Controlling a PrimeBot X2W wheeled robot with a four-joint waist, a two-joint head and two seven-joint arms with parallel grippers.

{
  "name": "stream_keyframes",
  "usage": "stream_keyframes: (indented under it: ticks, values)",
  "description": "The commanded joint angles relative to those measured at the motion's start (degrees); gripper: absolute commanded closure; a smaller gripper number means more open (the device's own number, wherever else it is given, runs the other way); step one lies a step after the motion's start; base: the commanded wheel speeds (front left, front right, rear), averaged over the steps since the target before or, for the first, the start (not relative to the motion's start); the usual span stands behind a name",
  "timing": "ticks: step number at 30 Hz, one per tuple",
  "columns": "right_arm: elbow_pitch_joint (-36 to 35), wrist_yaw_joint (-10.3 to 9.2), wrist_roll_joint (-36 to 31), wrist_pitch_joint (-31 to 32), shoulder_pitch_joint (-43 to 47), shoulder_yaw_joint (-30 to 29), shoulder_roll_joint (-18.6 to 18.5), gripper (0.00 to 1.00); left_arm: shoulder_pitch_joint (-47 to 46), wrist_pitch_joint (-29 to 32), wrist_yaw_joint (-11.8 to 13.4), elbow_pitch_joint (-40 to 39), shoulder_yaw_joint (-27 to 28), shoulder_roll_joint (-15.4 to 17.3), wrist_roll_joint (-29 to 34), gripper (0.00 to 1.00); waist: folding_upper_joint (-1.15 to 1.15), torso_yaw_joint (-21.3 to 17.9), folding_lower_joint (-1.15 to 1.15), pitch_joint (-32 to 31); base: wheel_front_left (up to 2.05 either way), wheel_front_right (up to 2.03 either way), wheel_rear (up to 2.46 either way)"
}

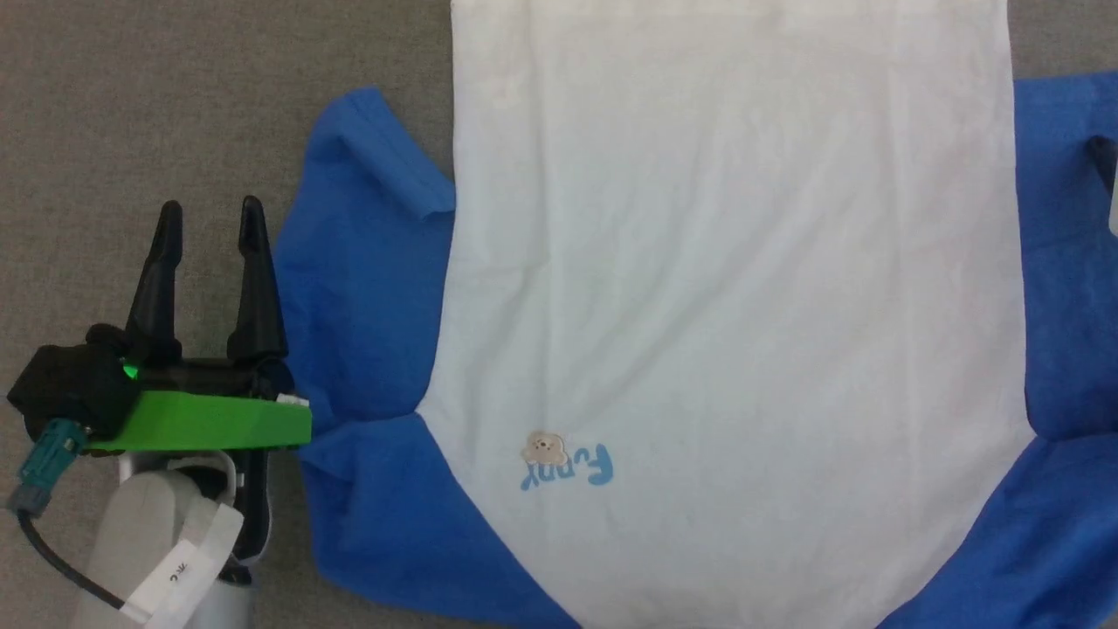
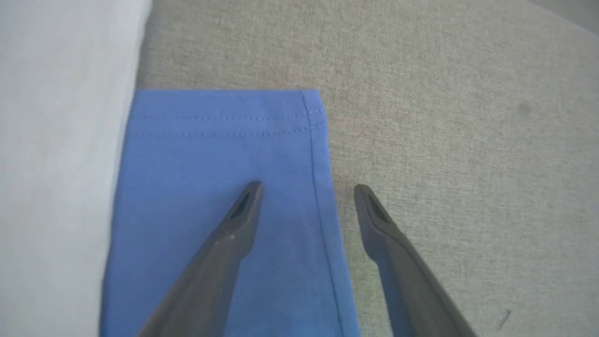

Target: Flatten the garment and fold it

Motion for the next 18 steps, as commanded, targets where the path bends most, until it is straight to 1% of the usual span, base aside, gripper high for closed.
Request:
stream_keyframes:
  ticks: [1,5,6,7,8,11,15,18]
  values:
    - [0.5,-0.09,0.6,0.6,-0.8,0.9,-0.2,0.00,-1.4,-0.3,-0.4,0.7,-0.1,-0.4,0.8,0.00,0.33,0.8,-0.01,1.1,0.00,0.00,0.00]
    - [1.4,-0.09,2.1,2.5,-0.4,1.8,-0.1,0.00,-1.8,-0.3,-0.8,2.0,-0.5,-0.5,1.0,0.00,0.33,0.5,-0.01,1.4,0.00,0.00,0.00]
    - [1.7,-0.09,2.6,3.1,-0.4,1.3,0.1,0.11,-1.9,-0.3,-0.9,2.2,-0.6,-0.5,1.0,0.00,0.33,0.4,-0.01,1.3,0.00,0.00,0.00]
    - [1.7,-0.09,2.7,3.3,-0.4,1.1,0.2,0.84,-2.0,-0.3,-1.0,2.5,-0.7,-0.5,1.0,0.00,0.33,0.3,-0.01,1.3,0.00,0.00,0.00]
    - [1.7,-0.09,2.7,3.6,-0.3,1.0,0.2,1.00,-2.0,-0.3,-1.0,2.7,-0.7,-0.5,1.0,0.00,0.33,0.3,-0.01,1.2,0.00,0.00,0.00]
    - [1.6,-0.09,2.8,3.1,-0.2,-1.9,0.7,1.00,-2.2,-0.3,-1.2,3.4,-0.7,-0.7,0.9,0.00,0.33,0.0,-0.01,0.5,0.00,0.00,0.00]
    - [0.9,-0.09,2.5,-1.1,-0.6,-8.1,2.2,1.00,-1.9,-0.3,-1.3,4.3,-0.5,-0.9,0.6,0.00,0.33,-0.6,-0.01,-1.9,0.00,0.00,0.00]
    - [0.0,-0.09,2.4,-3.3,0.5,-10.8,2.2,1.00,-1.1,-0.3,-1.4,4.8,-0.2,-1.0,0.4,0.00,0.33,-1.3,-0.01,-4.5,0.00,0.00,0.00]
